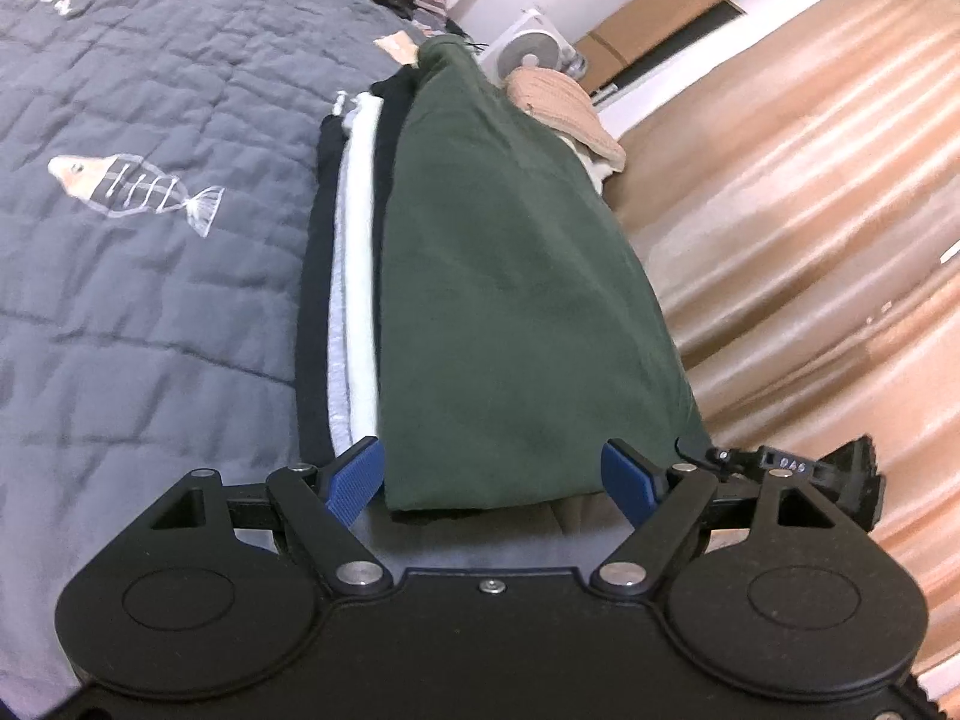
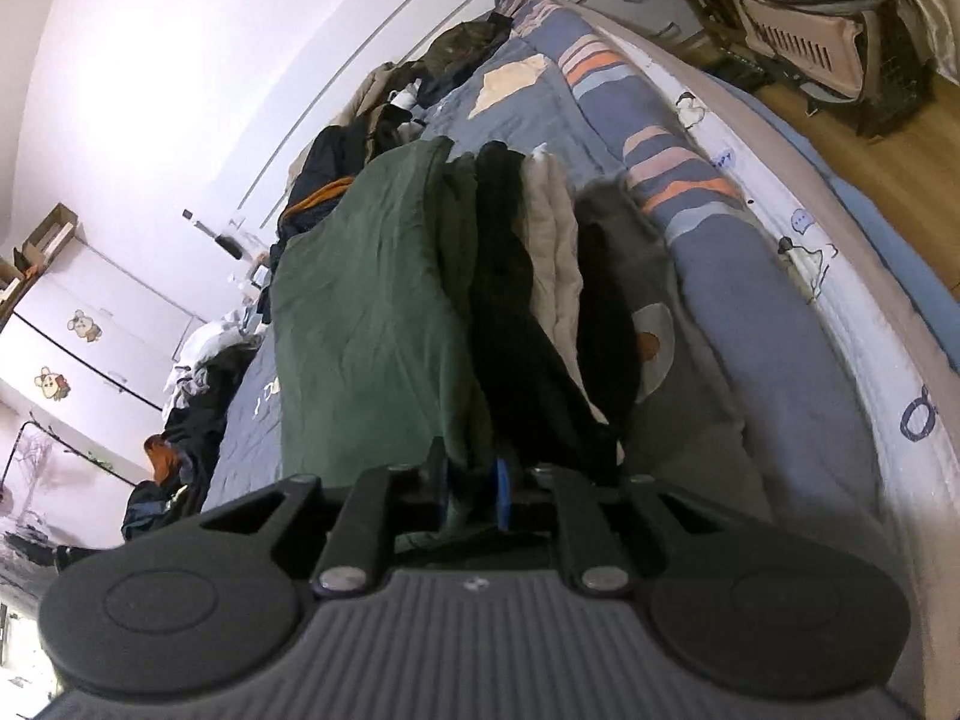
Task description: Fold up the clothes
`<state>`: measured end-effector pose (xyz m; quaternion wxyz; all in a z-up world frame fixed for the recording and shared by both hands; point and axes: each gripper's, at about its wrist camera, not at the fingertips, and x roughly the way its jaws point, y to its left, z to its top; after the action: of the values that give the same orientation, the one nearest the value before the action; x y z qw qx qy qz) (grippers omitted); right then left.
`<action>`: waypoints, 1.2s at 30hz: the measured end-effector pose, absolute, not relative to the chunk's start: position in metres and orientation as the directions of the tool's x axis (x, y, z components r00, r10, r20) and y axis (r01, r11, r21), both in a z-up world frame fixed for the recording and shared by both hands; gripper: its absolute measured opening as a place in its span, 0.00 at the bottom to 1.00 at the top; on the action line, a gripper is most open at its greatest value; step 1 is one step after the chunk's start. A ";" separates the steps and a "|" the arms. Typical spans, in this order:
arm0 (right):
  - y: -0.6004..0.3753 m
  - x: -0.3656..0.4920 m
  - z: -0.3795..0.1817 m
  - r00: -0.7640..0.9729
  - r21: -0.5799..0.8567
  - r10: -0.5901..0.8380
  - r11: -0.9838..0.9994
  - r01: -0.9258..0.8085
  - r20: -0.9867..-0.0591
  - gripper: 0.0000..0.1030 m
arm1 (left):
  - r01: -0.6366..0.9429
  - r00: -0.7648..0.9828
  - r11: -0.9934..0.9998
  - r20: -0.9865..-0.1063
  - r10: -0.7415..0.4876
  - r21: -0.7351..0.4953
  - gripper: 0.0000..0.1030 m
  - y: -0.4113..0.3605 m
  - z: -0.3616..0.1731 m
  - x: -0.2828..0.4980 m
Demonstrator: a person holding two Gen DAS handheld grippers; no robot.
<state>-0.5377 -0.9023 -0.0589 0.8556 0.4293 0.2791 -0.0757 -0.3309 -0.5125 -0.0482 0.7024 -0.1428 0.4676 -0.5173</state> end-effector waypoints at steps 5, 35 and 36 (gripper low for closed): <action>-0.893 -0.555 -0.019 0.870 0.669 0.071 0.671 0.321 -0.488 0.16 | 0.612 0.012 0.376 -0.467 -0.884 -0.696 0.76 -0.520 -0.039 -0.327; -0.862 -0.470 -0.015 0.874 0.571 0.088 0.787 0.233 -0.478 0.42 | 0.652 0.008 0.345 -0.449 -0.893 -0.675 0.82 -0.645 -0.020 -0.214; -0.868 -0.465 -0.021 0.866 0.583 0.090 0.773 0.250 -0.491 0.42 | 0.648 0.010 0.356 -0.460 -0.888 -0.673 0.82 -0.648 -0.024 -0.211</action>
<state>-0.4651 -0.8682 -0.0212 0.9066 0.3337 0.2547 -0.0439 -0.2107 -0.6483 -0.0236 0.6974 -0.1370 0.4380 -0.5504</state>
